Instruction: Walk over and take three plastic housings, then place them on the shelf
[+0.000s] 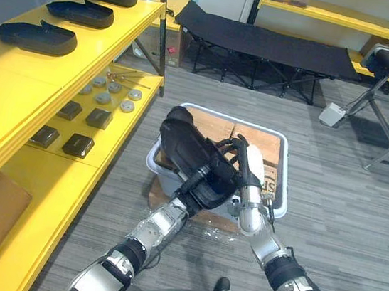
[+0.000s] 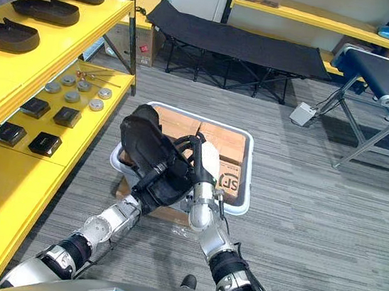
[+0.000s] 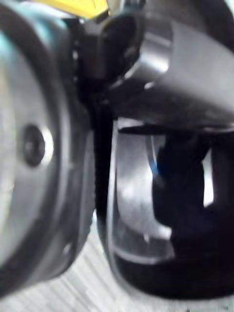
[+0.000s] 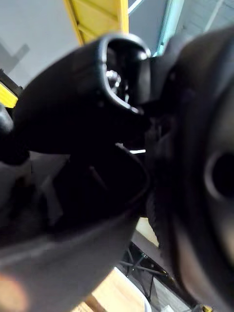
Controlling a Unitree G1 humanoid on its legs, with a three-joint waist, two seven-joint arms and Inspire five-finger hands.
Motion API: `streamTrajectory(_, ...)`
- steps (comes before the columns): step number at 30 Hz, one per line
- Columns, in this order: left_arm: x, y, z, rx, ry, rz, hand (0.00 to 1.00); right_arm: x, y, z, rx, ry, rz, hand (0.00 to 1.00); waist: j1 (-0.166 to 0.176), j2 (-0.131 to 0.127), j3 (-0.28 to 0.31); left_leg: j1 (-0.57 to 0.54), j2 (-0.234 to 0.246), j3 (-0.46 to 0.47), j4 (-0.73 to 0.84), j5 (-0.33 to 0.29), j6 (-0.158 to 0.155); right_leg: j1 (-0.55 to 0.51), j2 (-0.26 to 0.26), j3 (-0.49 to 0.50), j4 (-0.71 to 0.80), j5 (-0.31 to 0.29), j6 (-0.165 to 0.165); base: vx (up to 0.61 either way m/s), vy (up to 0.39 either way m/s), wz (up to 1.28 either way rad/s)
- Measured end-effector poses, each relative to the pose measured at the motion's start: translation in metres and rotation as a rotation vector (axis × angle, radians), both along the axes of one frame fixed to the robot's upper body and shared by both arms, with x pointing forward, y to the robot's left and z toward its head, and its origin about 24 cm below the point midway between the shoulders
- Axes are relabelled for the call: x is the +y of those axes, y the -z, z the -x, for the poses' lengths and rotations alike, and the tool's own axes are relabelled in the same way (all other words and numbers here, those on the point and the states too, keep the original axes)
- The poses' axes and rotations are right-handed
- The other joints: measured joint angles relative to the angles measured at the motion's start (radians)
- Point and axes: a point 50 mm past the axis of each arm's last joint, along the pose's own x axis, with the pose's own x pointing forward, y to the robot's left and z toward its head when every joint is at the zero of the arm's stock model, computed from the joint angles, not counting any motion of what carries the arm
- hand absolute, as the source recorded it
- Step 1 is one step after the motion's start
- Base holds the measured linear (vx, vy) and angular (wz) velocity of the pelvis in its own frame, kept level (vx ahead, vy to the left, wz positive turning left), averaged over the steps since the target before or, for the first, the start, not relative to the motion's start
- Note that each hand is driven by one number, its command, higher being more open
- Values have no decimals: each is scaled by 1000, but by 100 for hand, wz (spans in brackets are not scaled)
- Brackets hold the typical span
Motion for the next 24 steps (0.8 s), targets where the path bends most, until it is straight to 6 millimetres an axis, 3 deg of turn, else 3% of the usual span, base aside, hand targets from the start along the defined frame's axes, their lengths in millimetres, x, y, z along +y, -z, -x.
streamTrajectory(8, 8, 3, 3, -71, -72, -69, 0, 18, -4, 1, -25, -35, -49, 0, -1, -15, 9, 2, 0, -1, 1, 0, 0, 2, 0, 0, 0, 0, 0, 0, 0, 0)
streamTrajectory(15, 13, -1, -1, -142, -43, -258, 0, 16, 0, 5, -12, -8, -70, 0, 1, -17, 11, 2, 0, -1, 1, 0, 0, 3, -1, 0, 0, 0, 0, 0, 0, 0)
streamTrajectory(16, 13, -2, -1, -145, -41, -272, 0, 16, 0, 5, -11, -5, -71, 100, 0, -17, 11, 2, 0, -1, 1, -1, -1, 3, -1, 0, 0, 0, 0, 0, 0, 0)
streamTrajectory(24, 29, -21, -10, -273, -58, -654, 0, 10, 8, 12, 20, 11, -71, 100, -1, -3, 22, 1, 0, -1, 2, -2, -1, 3, -1, 0, 0, -1, 0, 0, 0, 0)
